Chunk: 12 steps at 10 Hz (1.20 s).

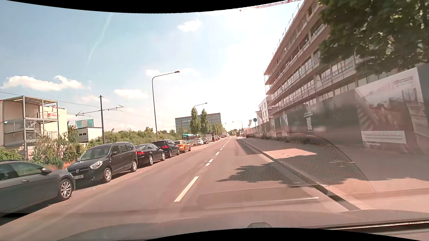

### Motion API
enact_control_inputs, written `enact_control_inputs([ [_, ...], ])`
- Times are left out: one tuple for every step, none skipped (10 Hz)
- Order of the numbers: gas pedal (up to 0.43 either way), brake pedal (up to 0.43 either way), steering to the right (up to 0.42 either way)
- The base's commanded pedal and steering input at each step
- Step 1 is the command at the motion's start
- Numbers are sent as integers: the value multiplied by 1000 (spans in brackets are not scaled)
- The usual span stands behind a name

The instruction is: Follow the waypoints while adhering to traffic rules and regulations

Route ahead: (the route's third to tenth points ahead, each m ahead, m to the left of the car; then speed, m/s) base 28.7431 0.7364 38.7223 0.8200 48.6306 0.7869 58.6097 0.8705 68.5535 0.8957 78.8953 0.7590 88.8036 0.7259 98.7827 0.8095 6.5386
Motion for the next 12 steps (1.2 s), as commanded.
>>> enact_control_inputs([
  [299,0,0],
  [299,0,0],
  [299,0,0],
  [299,0,0],
  [299,0,0],
  [299,0,0],
  [299,0,0],
  [299,0,0],
  [299,0,0],
  [299,0,0],
  [299,0,0],
  [287,0,0],
])
